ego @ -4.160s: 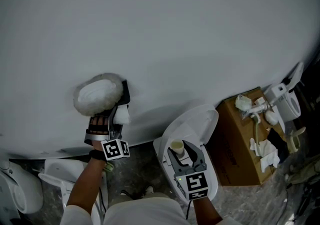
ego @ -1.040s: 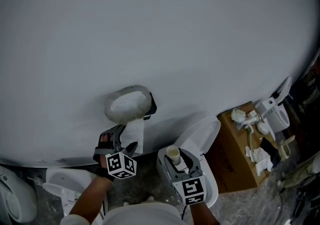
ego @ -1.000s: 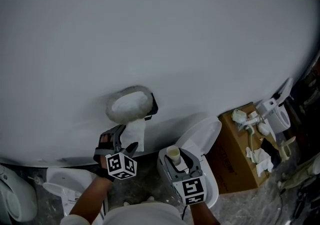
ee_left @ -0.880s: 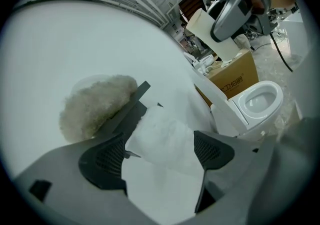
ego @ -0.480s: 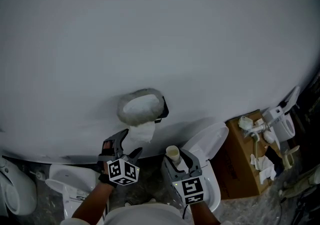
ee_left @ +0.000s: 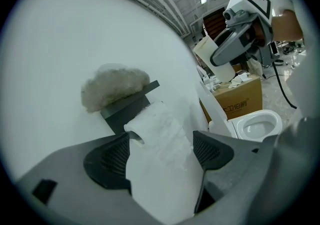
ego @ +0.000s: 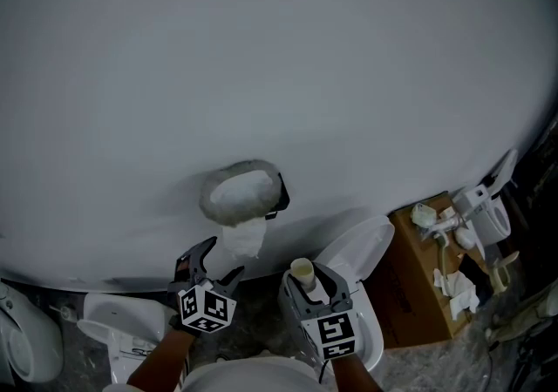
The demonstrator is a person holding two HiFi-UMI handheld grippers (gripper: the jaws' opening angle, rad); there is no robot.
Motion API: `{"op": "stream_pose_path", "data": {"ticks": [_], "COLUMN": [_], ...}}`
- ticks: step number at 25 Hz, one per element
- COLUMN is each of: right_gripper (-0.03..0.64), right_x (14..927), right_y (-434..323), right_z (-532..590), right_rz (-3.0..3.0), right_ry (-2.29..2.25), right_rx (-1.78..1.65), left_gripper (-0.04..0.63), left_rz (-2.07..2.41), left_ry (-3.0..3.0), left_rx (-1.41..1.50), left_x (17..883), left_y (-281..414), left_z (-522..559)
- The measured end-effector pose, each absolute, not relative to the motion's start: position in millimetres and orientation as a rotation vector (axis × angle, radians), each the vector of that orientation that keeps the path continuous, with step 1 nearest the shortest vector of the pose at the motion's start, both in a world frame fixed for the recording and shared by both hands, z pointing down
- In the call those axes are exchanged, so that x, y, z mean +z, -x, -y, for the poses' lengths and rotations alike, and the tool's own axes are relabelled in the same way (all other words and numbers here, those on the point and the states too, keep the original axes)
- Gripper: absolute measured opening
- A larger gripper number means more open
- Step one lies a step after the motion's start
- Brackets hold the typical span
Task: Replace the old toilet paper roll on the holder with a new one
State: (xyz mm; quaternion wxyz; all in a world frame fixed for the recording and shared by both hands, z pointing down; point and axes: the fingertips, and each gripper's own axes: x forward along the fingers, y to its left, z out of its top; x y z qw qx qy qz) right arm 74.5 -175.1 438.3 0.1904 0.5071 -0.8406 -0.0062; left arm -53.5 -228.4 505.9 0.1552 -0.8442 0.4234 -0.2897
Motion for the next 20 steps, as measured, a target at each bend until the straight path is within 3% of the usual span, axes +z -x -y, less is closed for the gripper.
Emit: {"op": "stream_pose_path", "data": {"ticks": [9, 11, 14, 18, 20], "right_gripper": [0.195, 0.195, 0.194, 0.190, 0.190], "right_x": [437, 437, 437, 436, 434], "right_y": [-72, -71, -70, -66, -63], "right_z": [177, 174, 172, 168, 167], "right_rz": [2.373, 2.374, 2.377, 2.421, 2.446], "right_ry": [-1.434, -1.431, -1.428, -1.398, -1.396], "right_rx": [0.002, 0.010, 0.006, 0.032, 0.043], "left_gripper": [0.361, 0.274, 0.214, 0.055, 0.026], "left_rz": [-1.307, -1.328, -1.358, -1.404, -1.460], "left_ry": [2.485, 2.505, 2.538, 2.556, 2.542], "left_rx": [-0.727, -0.677, -0.602, -0.489, -0.458], "left_x": [504, 495, 483, 463, 454], "left_y": [76, 80, 85, 99, 112], "left_z": [213, 214, 216, 210, 205]}}
